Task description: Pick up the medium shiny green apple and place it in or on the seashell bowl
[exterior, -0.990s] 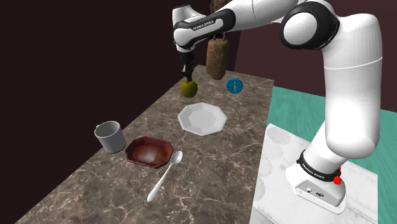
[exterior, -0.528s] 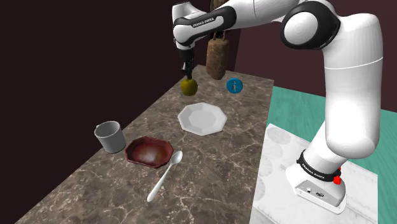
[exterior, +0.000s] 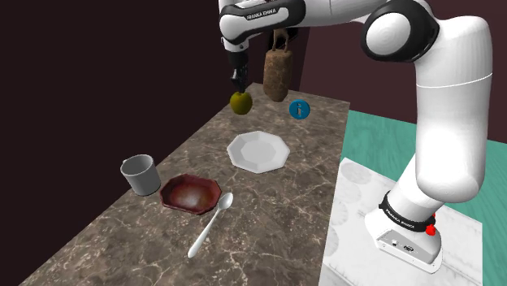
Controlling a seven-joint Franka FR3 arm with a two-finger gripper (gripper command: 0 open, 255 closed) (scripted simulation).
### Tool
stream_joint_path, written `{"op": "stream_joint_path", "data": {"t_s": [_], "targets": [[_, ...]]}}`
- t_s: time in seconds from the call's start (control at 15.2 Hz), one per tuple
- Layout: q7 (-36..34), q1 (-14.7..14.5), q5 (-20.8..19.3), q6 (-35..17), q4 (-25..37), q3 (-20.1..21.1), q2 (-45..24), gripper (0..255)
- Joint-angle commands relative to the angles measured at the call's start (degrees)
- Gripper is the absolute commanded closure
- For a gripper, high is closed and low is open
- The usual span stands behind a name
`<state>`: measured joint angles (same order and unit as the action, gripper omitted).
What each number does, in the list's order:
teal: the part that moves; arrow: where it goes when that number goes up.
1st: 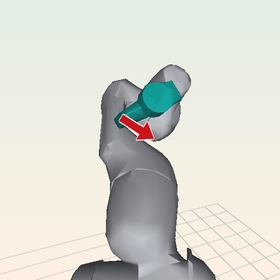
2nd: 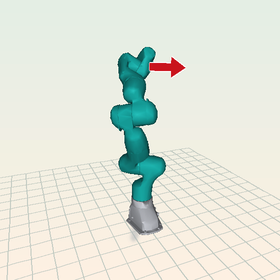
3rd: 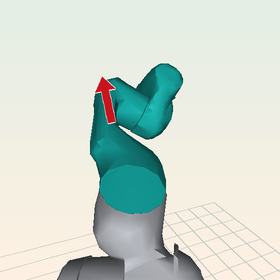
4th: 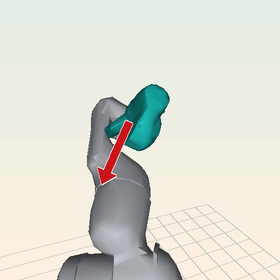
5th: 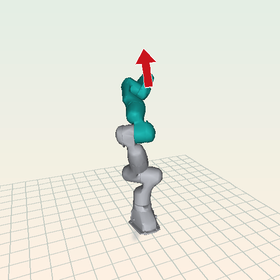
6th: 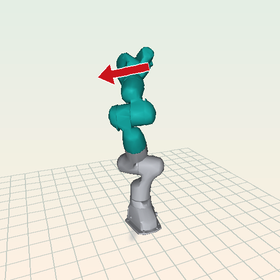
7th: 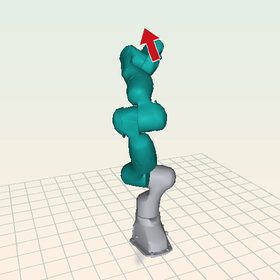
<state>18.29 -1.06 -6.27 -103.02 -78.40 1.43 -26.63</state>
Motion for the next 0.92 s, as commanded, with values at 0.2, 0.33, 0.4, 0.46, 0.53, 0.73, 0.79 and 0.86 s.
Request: {"op": "stream_joint_path", "data": {"t_s": [0.2, 0.33, 0.4, 0.46, 0.53, 0.73, 0.79, 0.86], "targets": [[0.40, -0.03, 0.08, 3.79, 3.77, -0.01, 0.02, 255], [0.54, -0.06, 0.10, 5.37, 5.42, -0.01, -0.06, 255], [0.61, -0.07, 0.11, 6.17, 6.29, -0.01, -0.12, 255], [0.68, -0.09, 0.12, 6.98, 7.19, -0.01, -0.20, 255], [0.75, -0.11, 0.13, 7.81, 8.13, -0.01, -0.31, 255], [0.98, -0.18, 0.14, 10.37, 11.14, -0.01, -0.75, 255], [0.98, -0.18, 0.14, 10.38, 11.15, -0.01, -0.74, 255], [-0.11, -0.95, 0.07, 10.20, 9.74, 0.28, 0.37, 255]]}}
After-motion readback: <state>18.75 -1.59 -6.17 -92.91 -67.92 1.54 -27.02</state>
